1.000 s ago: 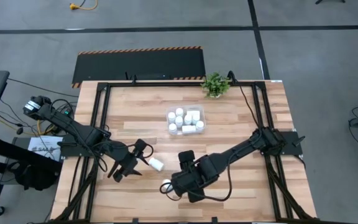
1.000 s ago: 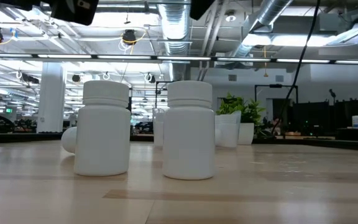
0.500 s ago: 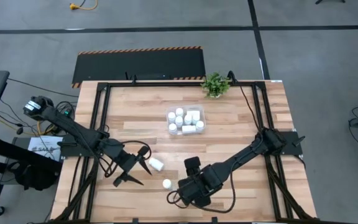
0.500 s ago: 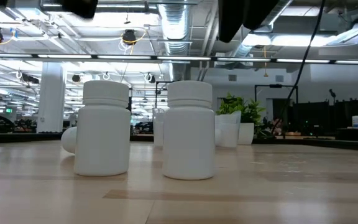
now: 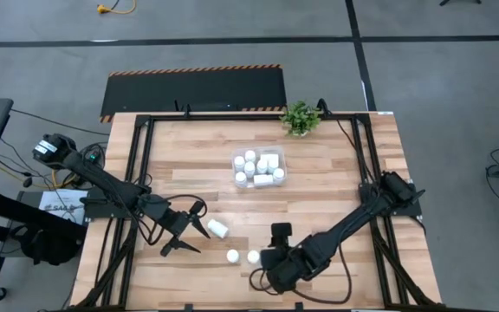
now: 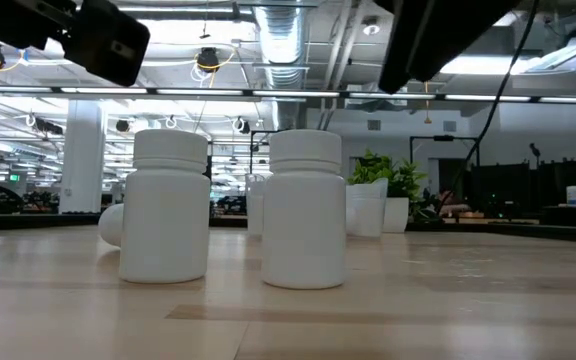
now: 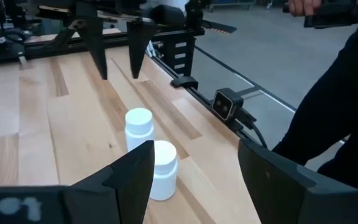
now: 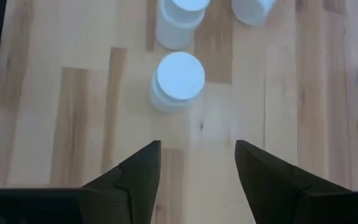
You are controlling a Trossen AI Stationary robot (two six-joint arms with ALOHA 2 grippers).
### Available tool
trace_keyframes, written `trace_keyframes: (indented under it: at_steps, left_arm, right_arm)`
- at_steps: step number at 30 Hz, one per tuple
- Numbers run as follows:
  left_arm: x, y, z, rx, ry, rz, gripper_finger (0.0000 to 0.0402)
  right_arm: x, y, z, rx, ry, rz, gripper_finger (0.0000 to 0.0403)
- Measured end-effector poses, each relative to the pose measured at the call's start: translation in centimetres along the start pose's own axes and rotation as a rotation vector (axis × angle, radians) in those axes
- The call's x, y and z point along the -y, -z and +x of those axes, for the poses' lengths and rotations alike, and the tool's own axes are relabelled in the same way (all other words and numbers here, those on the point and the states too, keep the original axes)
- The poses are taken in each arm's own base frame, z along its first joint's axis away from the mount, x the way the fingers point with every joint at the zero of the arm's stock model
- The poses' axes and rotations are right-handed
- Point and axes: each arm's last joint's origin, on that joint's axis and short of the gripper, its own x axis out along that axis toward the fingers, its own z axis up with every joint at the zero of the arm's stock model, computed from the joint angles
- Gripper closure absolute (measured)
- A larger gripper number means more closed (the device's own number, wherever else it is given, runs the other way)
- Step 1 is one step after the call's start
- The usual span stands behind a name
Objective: Pick and place pill bottles into a basket
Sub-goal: Put the white medicine bottle into the transparent bin
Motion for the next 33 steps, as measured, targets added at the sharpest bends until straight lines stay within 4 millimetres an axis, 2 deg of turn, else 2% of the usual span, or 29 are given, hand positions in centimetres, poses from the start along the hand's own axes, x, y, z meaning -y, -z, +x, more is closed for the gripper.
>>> trace_keyframes:
  at_steps: [7,12,17,25,33]
  left_arm:
    - [-0.1,0.1,0.0,-0.010,-0.031,0.010,0.0181]
    - [-0.1,0.3,0.0,-0.029,-0.033,0.008,0.0181]
    - [-0.1,0.3,0.0,-0.033,-0.032,0.004,0.0181]
    - [-0.1,0.3,0.0,-0.033,-0.032,-0.004,0.0181]
    - [-0.1,0.3,0.0,-0.033,-0.032,-0.006,0.0181]
  right_arm:
    - [-0.8,-0.1,1.3,0.014,0.003,0.026,0.0203]
    - [-0.1,-0.5,1.4,0.015,-0.015,0.068,0.0203]
    - [1.0,-1.1,2.0,-0.014,-0.103,0.112,0.0201]
    - [2.4,-2.1,2.6,0.011,-0.131,0.111,0.0160]
    - [2.2,-2.4,2.6,0.037,-0.189,0.035,0.0143]
